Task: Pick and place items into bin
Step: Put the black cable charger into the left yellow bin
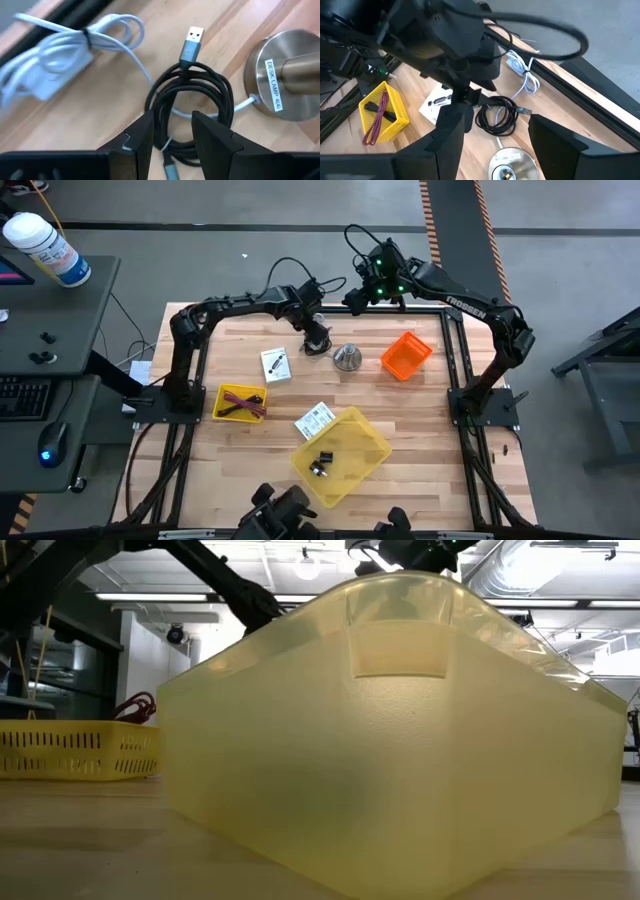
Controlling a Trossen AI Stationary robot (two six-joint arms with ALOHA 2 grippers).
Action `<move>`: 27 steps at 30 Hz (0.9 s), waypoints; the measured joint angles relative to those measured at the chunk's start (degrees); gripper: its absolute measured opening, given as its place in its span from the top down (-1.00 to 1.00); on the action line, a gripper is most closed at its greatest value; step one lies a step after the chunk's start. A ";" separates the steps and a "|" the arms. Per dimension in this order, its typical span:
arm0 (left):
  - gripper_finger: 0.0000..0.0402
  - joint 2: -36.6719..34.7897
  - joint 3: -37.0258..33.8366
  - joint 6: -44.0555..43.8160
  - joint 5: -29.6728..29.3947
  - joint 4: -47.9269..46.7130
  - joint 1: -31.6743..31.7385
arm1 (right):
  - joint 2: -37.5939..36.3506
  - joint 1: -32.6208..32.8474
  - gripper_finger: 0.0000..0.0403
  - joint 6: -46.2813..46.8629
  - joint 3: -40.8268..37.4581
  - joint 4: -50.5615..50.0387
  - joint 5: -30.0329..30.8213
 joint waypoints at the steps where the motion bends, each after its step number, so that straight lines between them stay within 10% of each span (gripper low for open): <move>1: 0.39 0.00 0.73 0.15 -0.16 -0.55 0.00 | 0.00 0.00 -0.05 -0.02 0.00 0.00 0.02; 27: 0.39 2.68 2.12 23.85 15.64 -7.27 7.85 | 0.00 0.11 -0.05 -0.04 -0.01 0.59 -0.22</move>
